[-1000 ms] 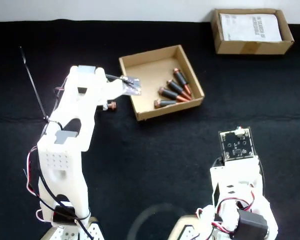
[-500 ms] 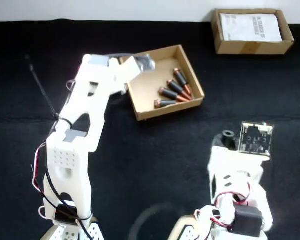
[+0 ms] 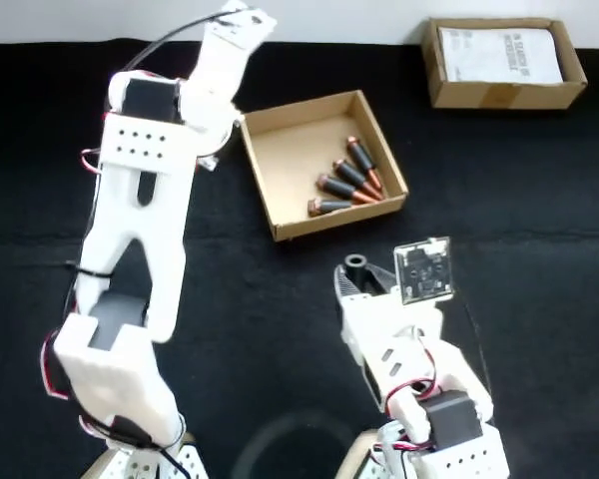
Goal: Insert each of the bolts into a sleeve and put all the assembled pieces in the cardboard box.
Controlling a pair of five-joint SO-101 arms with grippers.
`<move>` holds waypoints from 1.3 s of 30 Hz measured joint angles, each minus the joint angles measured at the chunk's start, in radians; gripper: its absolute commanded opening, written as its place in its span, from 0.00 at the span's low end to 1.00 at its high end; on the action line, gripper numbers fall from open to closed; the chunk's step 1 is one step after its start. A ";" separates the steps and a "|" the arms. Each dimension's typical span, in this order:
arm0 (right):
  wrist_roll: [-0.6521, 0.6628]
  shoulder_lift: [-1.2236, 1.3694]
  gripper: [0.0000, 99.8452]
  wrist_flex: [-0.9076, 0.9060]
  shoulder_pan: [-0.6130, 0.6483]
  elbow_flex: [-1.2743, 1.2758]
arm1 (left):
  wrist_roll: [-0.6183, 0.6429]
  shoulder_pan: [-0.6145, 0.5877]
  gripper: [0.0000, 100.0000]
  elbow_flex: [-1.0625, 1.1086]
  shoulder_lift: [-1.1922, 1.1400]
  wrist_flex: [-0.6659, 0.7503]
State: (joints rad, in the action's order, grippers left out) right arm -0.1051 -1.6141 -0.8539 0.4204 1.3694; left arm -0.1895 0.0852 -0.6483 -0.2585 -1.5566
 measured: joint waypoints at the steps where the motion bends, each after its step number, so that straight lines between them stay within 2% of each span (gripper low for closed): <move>1: 0.000 0.000 0.01 0.032 0.005 0.018 | 0.040 0.011 0.01 0.012 0.025 0.000; 7: 0.000 0.000 0.01 0.219 0.006 0.106 | 0.264 0.078 0.01 0.106 0.184 0.074; 14: 0.000 0.000 0.01 0.325 0.006 0.160 | 0.311 0.184 0.01 0.416 0.471 0.281; 18: 0.000 0.000 0.01 0.327 0.006 0.175 | 0.311 0.256 0.01 0.703 0.695 0.457; 23: 0.000 0.000 0.01 0.327 0.008 0.175 | 0.318 0.290 0.01 1.080 0.961 0.746; 28: 0.000 0.000 0.01 0.327 0.049 0.175 | 0.325 0.328 0.01 1.358 1.074 1.022; 33: 0.000 0.000 0.01 0.330 0.064 0.175 | 0.454 0.393 0.01 1.430 1.080 1.106; 39: -0.002 0.000 0.01 0.405 0.064 0.175 | 0.531 0.442 0.01 1.430 1.080 1.117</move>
State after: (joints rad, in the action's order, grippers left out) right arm -0.1066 -1.6141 -0.4488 0.4849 1.5443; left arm 0.3414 0.5271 0.7818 0.8216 -0.4396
